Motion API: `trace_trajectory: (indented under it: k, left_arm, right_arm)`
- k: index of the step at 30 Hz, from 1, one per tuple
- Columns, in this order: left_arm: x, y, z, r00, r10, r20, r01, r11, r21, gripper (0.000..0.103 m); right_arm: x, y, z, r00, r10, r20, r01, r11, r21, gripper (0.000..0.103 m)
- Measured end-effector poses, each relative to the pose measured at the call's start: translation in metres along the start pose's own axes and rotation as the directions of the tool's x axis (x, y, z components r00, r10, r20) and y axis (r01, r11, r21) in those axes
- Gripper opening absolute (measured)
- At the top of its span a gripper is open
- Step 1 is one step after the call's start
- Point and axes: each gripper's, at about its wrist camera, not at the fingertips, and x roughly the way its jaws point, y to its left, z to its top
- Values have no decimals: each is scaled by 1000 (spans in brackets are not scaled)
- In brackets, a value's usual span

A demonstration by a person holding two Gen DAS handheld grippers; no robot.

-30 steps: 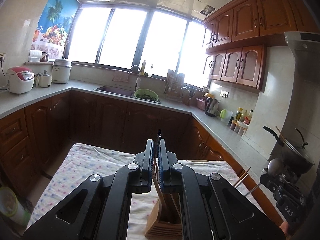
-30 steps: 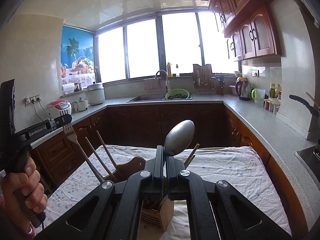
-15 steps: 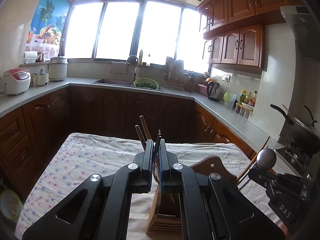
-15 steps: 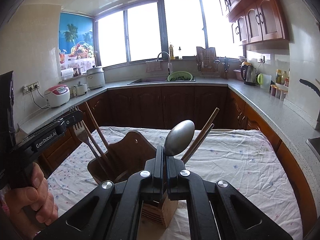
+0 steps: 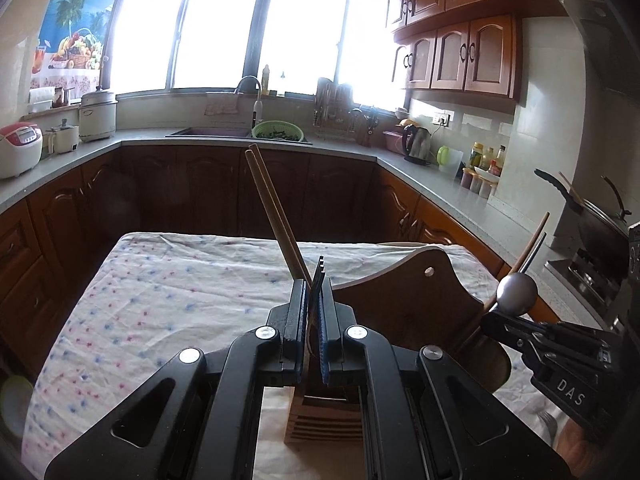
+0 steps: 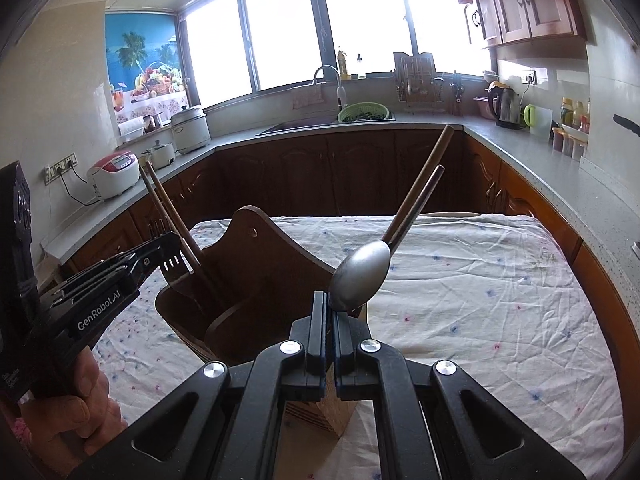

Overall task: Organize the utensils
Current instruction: 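Lower the chopstick and spoon into the holder and open both tools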

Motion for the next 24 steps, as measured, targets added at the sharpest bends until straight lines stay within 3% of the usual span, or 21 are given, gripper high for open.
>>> trace_trajectory:
  k: [14, 15, 18, 22, 24]
  left_arm:
    - [-3, 3, 1, 1000, -6, -16, 6, 1000, -21, 8]
    - [-5, 3, 1, 1000, -7, -13, 6, 1000, -21, 13]
    - [-12, 4, 2, 1000, 2, 5, -2, 1000, -27, 44]
    - [-22, 6, 2, 1000, 5, 20, -5, 999, -36, 47]
    - [-24, 7, 0, 1000, 5, 15, -5, 999, -34, 49]
  right_arm:
    - [-5, -2, -1, 1000, 5, 0, -5, 1000, 24, 7]
    - [-5, -2, -2, 1000, 5, 2, -5, 1000, 26, 7]
    - [-6, -5, -2, 1000, 10, 0, -10, 999, 44, 8]
    - [-9, -11, -4, 1000, 1, 3, -1, 997, 77, 17]
    - [-10, -15, -6, 1000, -1, 4, 1, 995, 95, 27]
